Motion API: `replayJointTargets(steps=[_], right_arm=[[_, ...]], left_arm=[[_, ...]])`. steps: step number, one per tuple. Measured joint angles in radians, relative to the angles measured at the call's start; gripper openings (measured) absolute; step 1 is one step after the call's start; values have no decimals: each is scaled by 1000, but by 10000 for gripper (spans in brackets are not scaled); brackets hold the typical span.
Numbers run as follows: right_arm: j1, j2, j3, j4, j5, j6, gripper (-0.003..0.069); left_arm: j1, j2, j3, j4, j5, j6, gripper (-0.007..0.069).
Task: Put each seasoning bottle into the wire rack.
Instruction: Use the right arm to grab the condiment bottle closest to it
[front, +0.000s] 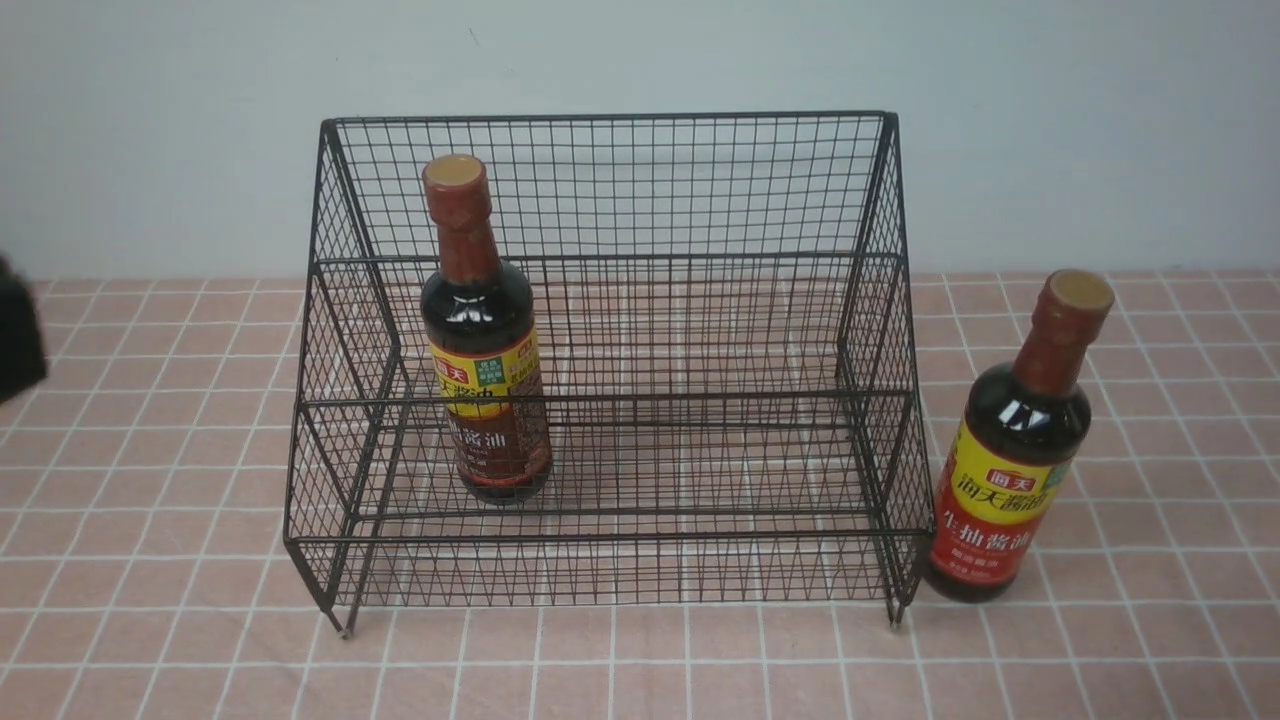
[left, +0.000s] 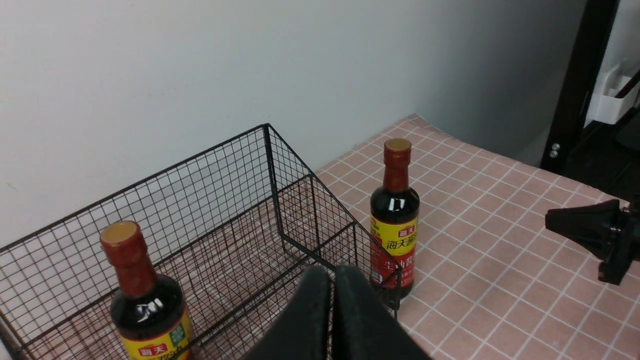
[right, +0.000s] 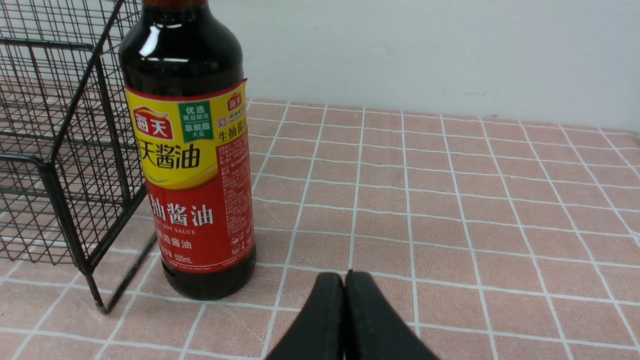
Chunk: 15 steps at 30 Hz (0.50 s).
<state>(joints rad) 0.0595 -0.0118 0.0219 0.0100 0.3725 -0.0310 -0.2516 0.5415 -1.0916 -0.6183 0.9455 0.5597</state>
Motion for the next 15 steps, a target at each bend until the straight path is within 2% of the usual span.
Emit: replayJointTargets(steps=[4,8,12,15], right_arm=[[0,0,0,0,0,0,-14],[0,0,0,0,0,0,-14],[0,0,0,0,0,0,-14],[0,0,0,0,0,0,-14]], left_arm=[[0,-32,0,13,0,0,-7],[0,-38,1,108,4,-16,-7],[0,-41,41,225,-29,-97,-7],[0,-63,147,350,-144,-204,-7]])
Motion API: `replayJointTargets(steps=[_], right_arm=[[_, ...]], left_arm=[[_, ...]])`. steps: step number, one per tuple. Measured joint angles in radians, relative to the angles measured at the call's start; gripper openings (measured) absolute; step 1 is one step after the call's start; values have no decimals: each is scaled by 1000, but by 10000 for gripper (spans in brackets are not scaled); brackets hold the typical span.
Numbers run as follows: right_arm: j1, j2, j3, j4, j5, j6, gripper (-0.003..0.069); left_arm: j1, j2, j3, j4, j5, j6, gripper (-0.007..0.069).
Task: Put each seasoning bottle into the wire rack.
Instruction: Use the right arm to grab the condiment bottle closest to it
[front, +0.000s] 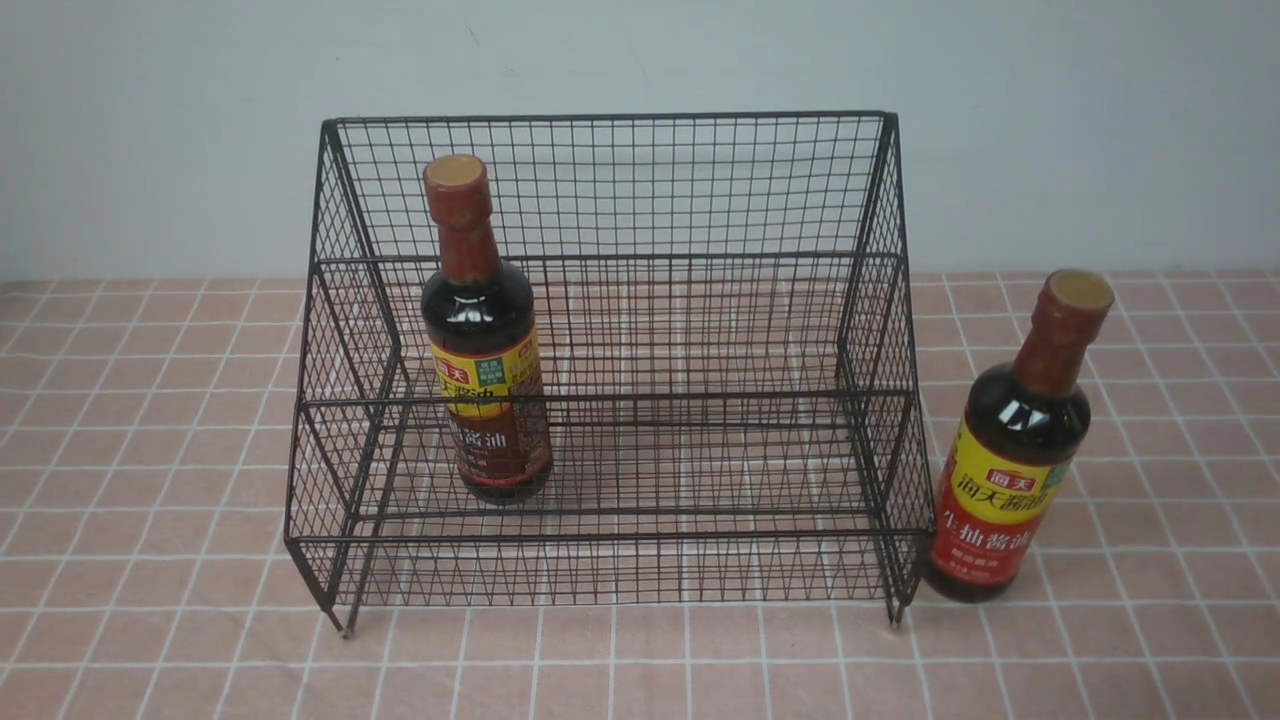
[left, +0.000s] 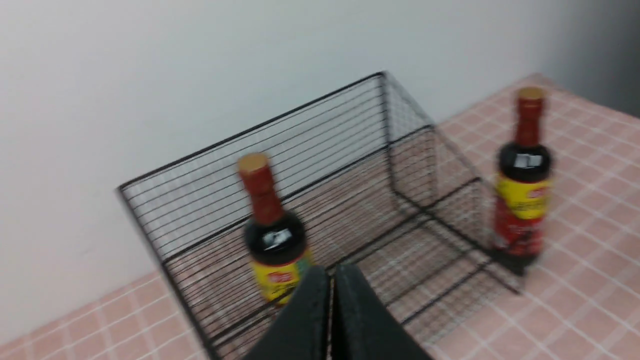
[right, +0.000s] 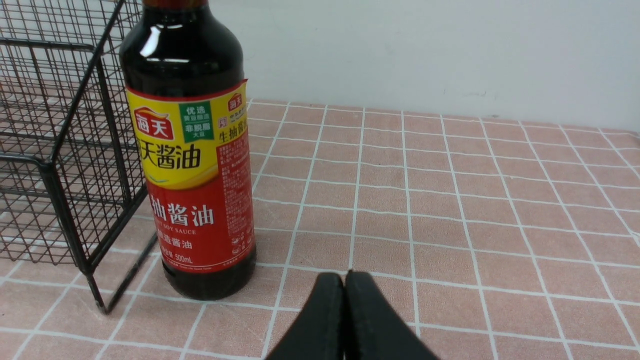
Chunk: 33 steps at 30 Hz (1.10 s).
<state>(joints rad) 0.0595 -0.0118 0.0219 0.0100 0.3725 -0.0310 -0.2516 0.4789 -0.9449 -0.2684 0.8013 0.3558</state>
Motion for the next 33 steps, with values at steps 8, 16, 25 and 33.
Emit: replayJointTargets(steps=[8,16,25,33], right_arm=[[0,0,0,0,0,0,-14],[0,0,0,0,0,0,-14],[0,0,0,0,0,0,-14],[0,0,0,0,0,0,-14]], left_arm=[[50,-247,495,175,-380,-149,-7],[163,-470,868,205,-494,-154,-7],[207,-491,974,206,-469,-160,-7],[207,-491,974,205,-459,-161,-7]])
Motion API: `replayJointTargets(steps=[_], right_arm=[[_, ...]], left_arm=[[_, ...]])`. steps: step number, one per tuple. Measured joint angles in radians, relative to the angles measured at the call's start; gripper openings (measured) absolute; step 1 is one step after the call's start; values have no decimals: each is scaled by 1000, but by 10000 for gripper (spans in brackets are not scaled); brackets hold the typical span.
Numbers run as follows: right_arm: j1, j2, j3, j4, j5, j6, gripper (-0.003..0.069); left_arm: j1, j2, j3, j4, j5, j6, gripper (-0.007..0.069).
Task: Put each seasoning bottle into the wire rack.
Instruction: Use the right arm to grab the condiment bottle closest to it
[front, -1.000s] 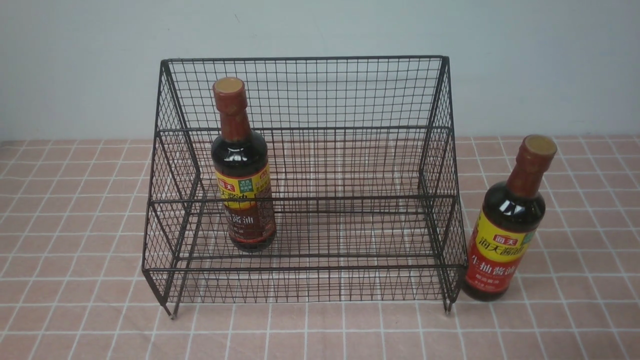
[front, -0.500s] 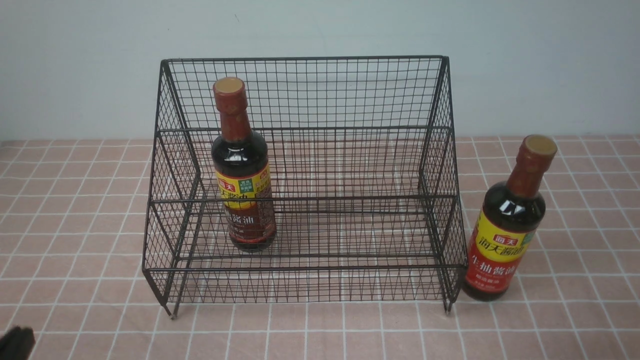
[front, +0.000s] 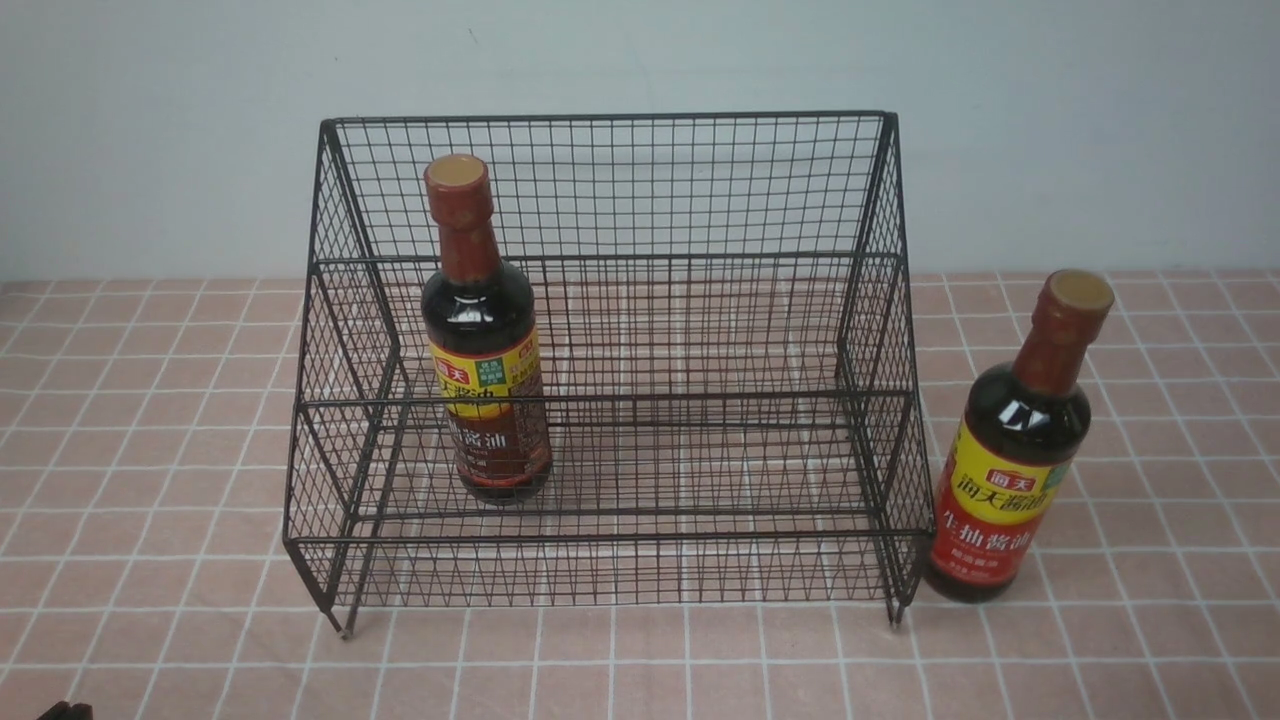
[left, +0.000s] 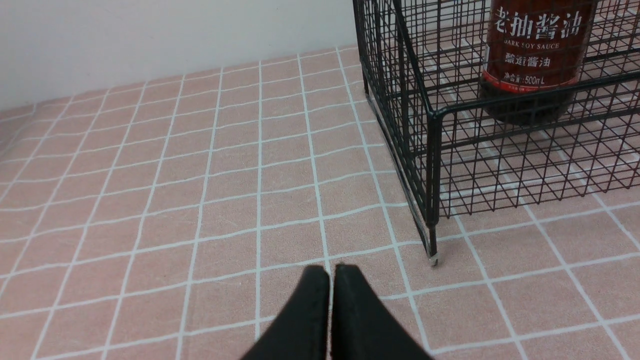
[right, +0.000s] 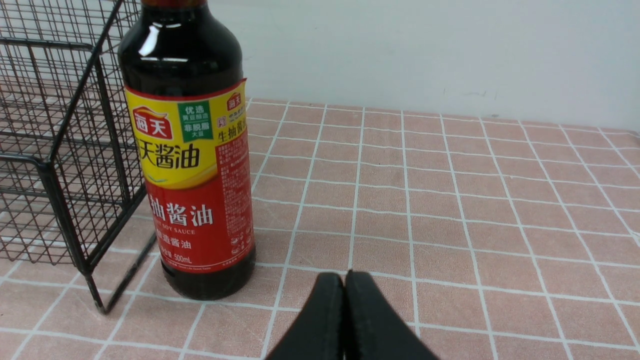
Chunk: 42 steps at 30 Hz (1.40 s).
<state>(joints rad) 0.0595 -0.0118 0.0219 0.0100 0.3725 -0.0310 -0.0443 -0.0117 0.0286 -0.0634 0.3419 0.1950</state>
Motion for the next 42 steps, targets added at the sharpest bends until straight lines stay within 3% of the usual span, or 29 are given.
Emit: replayJointTargets(steps=[24,27,31,34,42], right_arm=[[0,0,0,5,-1,3,-14],[0,0,2,47,-23,31,-14],[0,0,5,270,-178,152,-14],[0,0,5,363,-296,181,-14],[0,0,5,398,-420,180,-14]], left_arm=[[1,0,-3,0,41,0,-7],[1,0,-3,0,41,0,-7],[1,0,-3,0,42,0,-7],[1,0,-3,0,42,0,-7],[1,0,-3,0,42,0,-7]])
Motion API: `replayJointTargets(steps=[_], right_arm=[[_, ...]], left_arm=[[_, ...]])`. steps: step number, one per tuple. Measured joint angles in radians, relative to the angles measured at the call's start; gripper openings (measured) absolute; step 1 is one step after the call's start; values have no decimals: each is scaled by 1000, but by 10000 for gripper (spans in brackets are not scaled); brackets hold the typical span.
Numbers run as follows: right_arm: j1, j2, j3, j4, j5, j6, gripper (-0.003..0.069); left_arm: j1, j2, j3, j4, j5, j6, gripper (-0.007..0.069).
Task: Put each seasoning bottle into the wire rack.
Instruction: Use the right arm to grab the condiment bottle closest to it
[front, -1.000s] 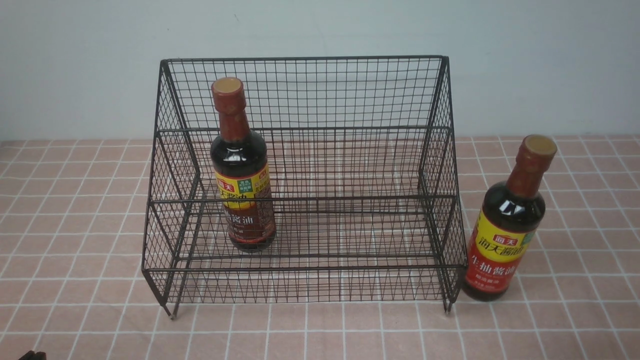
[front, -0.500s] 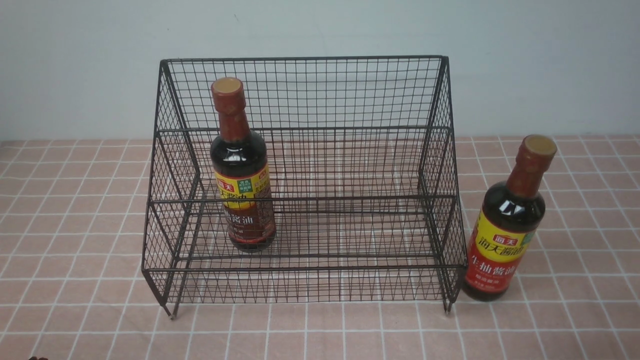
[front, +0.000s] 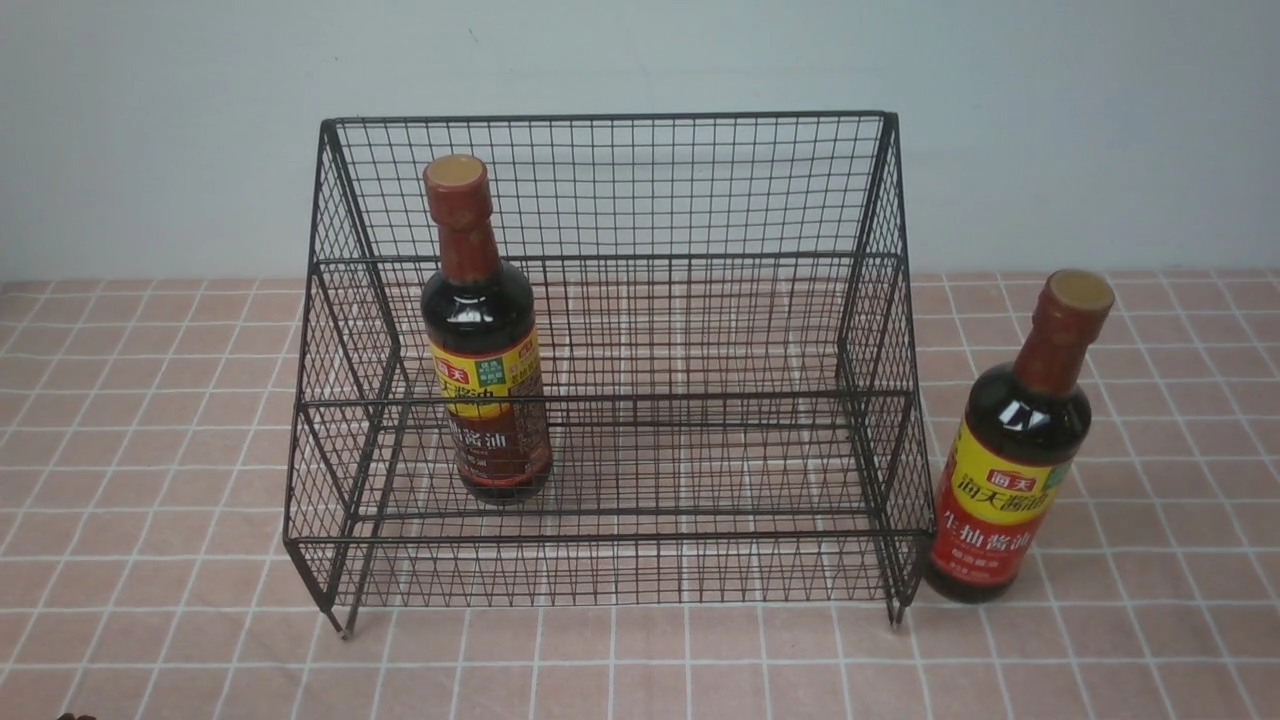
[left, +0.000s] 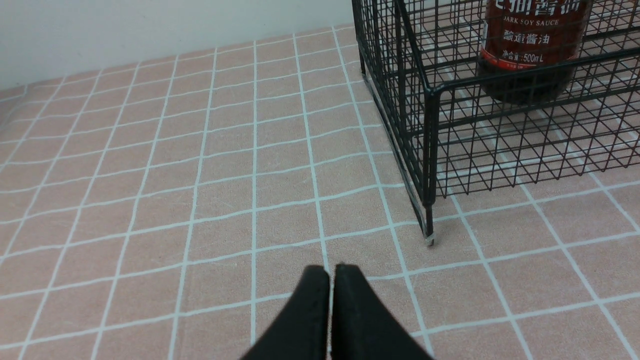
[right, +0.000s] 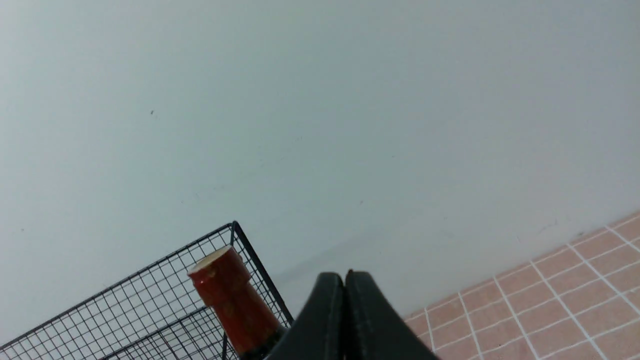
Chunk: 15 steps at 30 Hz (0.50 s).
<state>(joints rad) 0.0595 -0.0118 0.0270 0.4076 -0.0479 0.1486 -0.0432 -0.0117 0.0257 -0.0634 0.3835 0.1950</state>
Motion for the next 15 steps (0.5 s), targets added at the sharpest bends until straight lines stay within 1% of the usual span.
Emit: replayJointTargets(steps=[4,7,8,10,11,13,14,15], right_arm=[[0,0,0,7,-25,6,-14],[0,0,0,55,-103,71,-14],[0,0,0,80,-160,114,-14],[0,0,-2,79,-198,139,-14],[0,0,-21,49,-198,148,-14],[0,18,-84,-71,-167,150,-14],[0,21,-93,-85,-167,150,-14],[0,62,-164,-184,-126,151,-13]], left_arm=[[0,0,0,0,0,0,-7],[0,0,0,0,0,0,-7],[0,0,0,0,0,0,-7],[0,0,0,0,0,0,-7],[0,0,0,0,0,0,-7],[0,0,0,0,0,0,-7],[0,0,0,0,0,0,-7],[0,0,0,0,0,0,-7]])
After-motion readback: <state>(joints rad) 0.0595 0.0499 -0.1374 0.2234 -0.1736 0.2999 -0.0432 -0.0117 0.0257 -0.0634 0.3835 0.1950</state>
